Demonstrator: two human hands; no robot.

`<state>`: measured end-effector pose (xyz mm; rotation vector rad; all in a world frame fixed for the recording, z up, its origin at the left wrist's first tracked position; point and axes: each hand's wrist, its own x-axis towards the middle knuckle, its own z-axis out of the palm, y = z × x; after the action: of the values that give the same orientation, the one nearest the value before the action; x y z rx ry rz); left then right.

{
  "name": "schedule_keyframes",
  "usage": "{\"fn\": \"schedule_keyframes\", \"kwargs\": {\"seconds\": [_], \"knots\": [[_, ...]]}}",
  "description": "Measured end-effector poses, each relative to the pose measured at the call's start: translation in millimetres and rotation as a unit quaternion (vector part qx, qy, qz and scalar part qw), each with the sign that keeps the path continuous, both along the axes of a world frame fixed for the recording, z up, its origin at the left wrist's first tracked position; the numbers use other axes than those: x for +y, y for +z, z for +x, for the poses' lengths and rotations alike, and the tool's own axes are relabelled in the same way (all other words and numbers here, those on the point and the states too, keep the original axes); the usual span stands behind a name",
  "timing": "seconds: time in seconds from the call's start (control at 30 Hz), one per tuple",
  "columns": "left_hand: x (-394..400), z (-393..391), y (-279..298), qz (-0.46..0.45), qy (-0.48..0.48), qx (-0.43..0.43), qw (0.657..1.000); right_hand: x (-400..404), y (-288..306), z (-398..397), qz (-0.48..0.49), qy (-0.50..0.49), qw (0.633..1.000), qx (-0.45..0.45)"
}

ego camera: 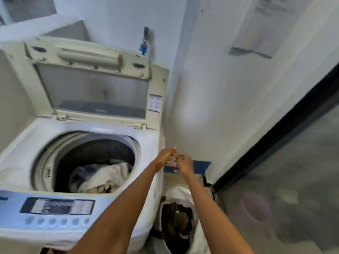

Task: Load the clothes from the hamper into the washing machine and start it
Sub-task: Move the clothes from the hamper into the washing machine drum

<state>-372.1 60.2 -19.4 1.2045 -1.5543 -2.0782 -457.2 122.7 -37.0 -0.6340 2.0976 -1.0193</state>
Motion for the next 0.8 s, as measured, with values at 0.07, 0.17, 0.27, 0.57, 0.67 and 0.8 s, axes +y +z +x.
{"fn": "schedule_keyframes", "kwargs": {"seconds": [0.07,0.17,0.27,0.57,0.67,0.8], "knots": [[25.6,-31.1,-15.4,0.0,-0.021,-0.013,1.0,24.1,-24.4,-29.1,0.017,-0.01,1.0,0.01],[62.2,-70.4,-63.9,0.015,-0.035,-0.047,0.998,61.6,-81.1,-65.9,0.051,-0.021,0.997,-0.05],[98.5,-100.2,-137.9,0.06,-0.03,-0.096,0.993,94.7,-159.2,-92.2,0.098,-0.026,0.988,-0.114],[155.5,-128.4,-449.7,0.003,-0.061,-0.306,0.95,143.7,-438.6,-121.8,0.227,0.022,0.966,-0.119],[166.2,-109.0,-535.9,-0.034,-0.081,-0.41,0.908,159.9,-519.3,-118.6,0.257,0.053,0.957,-0.124],[169.4,-96.5,-598.7,-0.013,-0.084,-0.449,0.89,171.2,-587.4,-103.1,0.236,0.047,0.958,-0.159]]}}
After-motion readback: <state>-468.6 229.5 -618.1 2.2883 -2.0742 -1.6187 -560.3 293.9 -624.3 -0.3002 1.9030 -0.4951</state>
